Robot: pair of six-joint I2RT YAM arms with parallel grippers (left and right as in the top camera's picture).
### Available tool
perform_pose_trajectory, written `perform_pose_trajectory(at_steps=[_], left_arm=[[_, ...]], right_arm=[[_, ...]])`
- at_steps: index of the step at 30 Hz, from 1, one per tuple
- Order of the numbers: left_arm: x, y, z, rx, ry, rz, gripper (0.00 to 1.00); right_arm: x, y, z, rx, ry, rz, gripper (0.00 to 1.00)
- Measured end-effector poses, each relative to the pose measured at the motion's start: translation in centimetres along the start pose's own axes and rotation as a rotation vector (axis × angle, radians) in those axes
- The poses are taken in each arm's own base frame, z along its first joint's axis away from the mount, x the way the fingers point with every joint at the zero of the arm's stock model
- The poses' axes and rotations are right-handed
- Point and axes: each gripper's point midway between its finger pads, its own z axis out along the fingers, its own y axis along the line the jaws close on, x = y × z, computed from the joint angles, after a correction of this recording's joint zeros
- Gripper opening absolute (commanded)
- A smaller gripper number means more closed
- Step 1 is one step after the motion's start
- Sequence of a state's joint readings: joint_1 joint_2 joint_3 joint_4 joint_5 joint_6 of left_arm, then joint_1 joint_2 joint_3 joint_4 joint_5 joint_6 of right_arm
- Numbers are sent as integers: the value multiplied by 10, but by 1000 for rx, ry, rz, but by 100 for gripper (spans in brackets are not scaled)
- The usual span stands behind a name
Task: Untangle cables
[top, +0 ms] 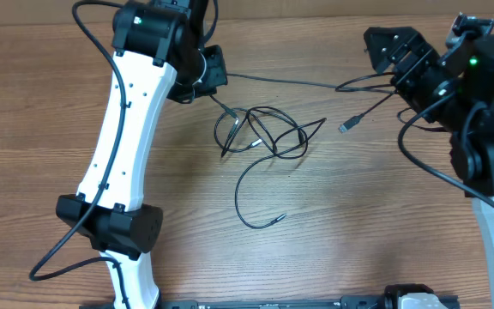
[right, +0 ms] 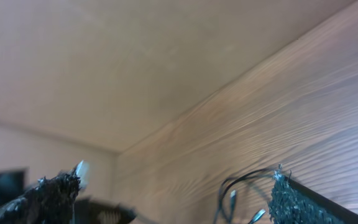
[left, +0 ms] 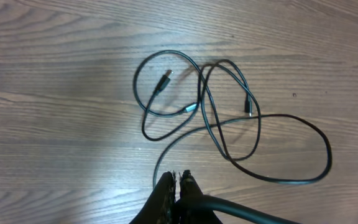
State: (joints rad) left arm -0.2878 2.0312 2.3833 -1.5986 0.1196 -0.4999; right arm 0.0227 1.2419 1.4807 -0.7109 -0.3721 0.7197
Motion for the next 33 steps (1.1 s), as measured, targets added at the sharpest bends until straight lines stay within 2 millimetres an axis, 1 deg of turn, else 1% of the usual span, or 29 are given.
perform_pose_trajectory(at_steps=[5,9,11,15,18,22,26,29,33], left_arm=[[-12,8,-2,9,-28,2,4],[-22,9,-3,26,-59,28,4],[-26,7,-3,35,-73,51,4],[-31,1,-4,61,-94,96,4],[-33,-7,-4,75,-114,127,4],[-40,-20,-5,101,-156,150,4],[-45,-25,-6,107,-182,138,4],[-48,-18,-5,74,-193,92,4],[-47,1,-5,-18,-200,-11,4]], right_arm=[[8,29,-5,-173,81,-55,100],[7,53,-15,-312,118,-79,100],[4,64,-21,-379,127,-83,100],[2,80,-33,-467,149,-72,100],[6,87,-40,-507,189,-52,100],[18,88,-46,-527,257,-23,100],[34,75,-44,-478,327,18,100],[45,62,-42,-427,367,45,100],[54,55,-42,-412,391,3,100]])
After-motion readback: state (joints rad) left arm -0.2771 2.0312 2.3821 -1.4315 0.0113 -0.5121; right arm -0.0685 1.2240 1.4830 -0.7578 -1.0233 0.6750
